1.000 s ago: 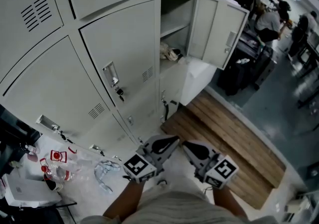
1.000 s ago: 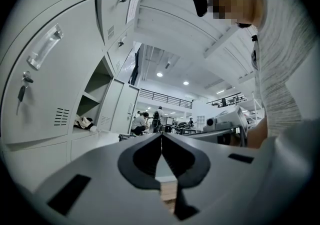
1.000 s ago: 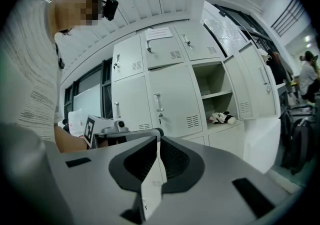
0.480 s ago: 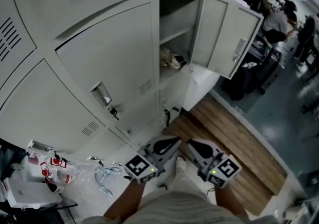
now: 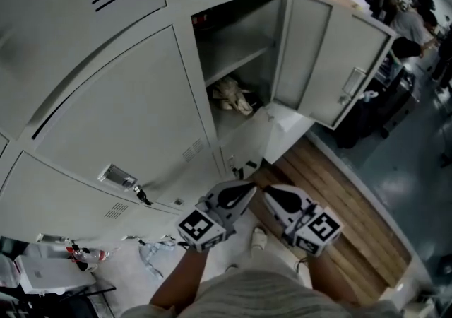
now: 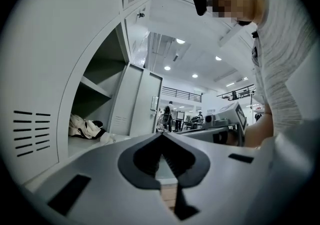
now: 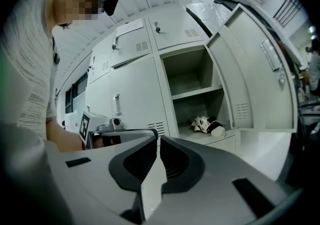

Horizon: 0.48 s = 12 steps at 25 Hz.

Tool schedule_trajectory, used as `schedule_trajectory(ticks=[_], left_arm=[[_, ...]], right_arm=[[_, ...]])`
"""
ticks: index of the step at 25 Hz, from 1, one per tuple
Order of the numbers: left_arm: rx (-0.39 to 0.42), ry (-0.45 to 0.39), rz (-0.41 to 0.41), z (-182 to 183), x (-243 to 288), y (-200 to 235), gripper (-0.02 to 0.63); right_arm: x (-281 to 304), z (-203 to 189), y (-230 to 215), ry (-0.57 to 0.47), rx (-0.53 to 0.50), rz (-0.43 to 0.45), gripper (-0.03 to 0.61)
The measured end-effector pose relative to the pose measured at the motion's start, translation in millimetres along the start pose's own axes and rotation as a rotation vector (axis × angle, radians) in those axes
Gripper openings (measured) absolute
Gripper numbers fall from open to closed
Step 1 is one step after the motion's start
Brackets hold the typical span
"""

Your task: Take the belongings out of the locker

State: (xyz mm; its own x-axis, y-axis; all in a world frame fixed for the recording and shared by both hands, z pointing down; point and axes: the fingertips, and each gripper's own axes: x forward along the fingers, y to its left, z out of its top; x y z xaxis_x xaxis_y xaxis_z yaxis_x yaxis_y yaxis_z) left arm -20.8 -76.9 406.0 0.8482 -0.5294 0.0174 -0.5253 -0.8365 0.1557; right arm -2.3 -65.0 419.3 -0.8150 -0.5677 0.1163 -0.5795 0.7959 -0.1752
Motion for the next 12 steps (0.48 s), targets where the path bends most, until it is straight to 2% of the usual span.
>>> schedule_trajectory(ticks=[5,8,12], left_arm=[[0.000,0.026,0.037,-2,30,25,0.002],[0.031,0.055,0.058,-11,43,41,0.002],[0.053,0.042,0.113,-5,59,61,0.002]], right_arm=[[8,3,-40,0.035,-0.003,0.027,0.003],[14,6,-61,0.046,-0.015,0.045,0.003],[25,15,-81,0.051,-0.035,0.081,0.003]])
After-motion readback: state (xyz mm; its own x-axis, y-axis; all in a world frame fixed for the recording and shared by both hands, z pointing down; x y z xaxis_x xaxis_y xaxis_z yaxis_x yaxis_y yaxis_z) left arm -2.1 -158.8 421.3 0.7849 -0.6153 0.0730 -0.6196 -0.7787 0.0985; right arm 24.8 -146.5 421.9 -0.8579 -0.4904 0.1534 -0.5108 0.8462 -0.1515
